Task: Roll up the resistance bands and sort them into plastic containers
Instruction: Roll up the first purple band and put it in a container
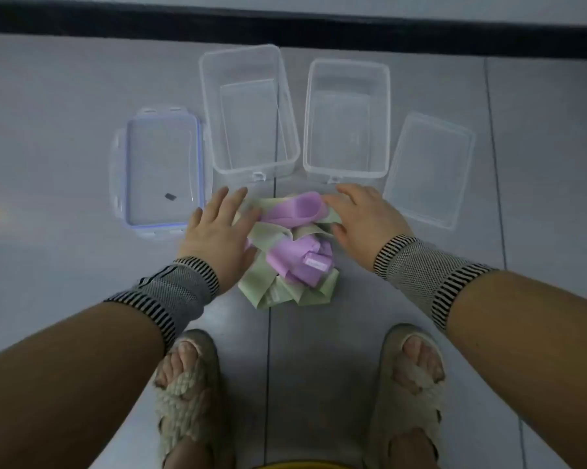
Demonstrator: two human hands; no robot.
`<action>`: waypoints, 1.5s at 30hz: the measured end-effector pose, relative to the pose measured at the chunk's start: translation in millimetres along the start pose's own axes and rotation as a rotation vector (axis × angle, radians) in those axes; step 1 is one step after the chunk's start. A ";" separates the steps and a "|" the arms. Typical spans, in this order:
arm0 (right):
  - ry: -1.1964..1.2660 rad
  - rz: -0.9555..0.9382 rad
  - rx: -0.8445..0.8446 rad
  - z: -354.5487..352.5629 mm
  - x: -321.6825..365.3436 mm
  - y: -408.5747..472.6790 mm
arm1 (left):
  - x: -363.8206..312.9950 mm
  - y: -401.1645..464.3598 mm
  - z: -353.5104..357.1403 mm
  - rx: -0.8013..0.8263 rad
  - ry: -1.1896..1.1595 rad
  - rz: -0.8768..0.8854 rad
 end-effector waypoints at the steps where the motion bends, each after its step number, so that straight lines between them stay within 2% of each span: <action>1: 0.026 0.003 -0.007 7.3 -0.7 4.0 | -1.4 0.2 8.1 0.007 0.002 -0.012; 3: 0.080 0.010 -0.053 20.2 -4.4 17.0 | -1.7 4.9 24.2 0.010 -0.017 -0.054; 8: 0.158 0.140 -0.015 51.0 -9.8 40.5 | -7.8 4.9 54.4 0.066 -0.094 -0.111; 10: 0.113 0.181 -0.023 57.2 -11.9 41.3 | -9.1 0.0 60.4 0.091 -0.118 -0.121; 14: 0.173 0.444 -0.261 53.7 -34.5 27.8 | -0.5 -6.9 64.8 0.140 -0.087 -0.171; 16: 0.202 0.554 -0.311 55.9 -47.4 16.5 | 1.6 -9.4 65.7 0.177 -0.065 -0.183; 18: 0.243 0.532 -0.318 60.1 -47.7 8.2 | -0.1 -11.5 65.1 0.174 -0.097 -0.174; 21: 0.299 0.297 -0.351 62.1 -26.8 17.3 | -5.5 -10.8 62.8 0.095 -0.183 -0.164; 23: 0.207 0.113 -0.277 68.3 -9.0 31.3 | -8.5 -8.4 61.2 0.028 -0.222 -0.167; 25: 0.131 0.059 -0.142 76.1 2.8 40.6 | -10.6 -5.1 57.9 -0.016 -0.261 -0.183; 27: 0.095 0.114 -0.045 83.7 5.6 44.3 | -11.4 -1.0 55.5 -0.021 -0.297 -0.213; 29: 0.083 0.152 -0.037 85.3 4.6 45.2 | -12.4 3.1 53.5 -0.007 -0.308 -0.238; 31: 0.213 0.193 -0.128 81.2 2.1 44.6 | -9.8 5.3 52.3 -0.028 -0.331 -0.277; 34: 0.502 0.368 -0.382 63.7 -10.5 38.0 | 3.7 4.2 53.6 -0.089 -0.375 -0.382; 36: 0.569 0.456 -0.482 54.1 -21.3 31.2 | 11.3 3.1 56.3 -0.101 -0.369 -0.415; 40: 0.603 0.507 -0.428 57.2 -32.7 21.9 | 4.4 7.6 54.2 -0.110 -0.454 -0.386; 45: 0.670 0.430 -0.327 64.3 -30.3 16.5 | -8.8 14.9 42.6 -0.238 -0.531 -0.358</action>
Point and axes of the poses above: each hand's wrist, its own y-axis towards the middle knuckle, its own z-axis out of the palm, x = y × z, the point moved 2 cm from there along y, towards the middle knuckle, and after that the axes turned 9 degrees about y, right-handed, at the moved point
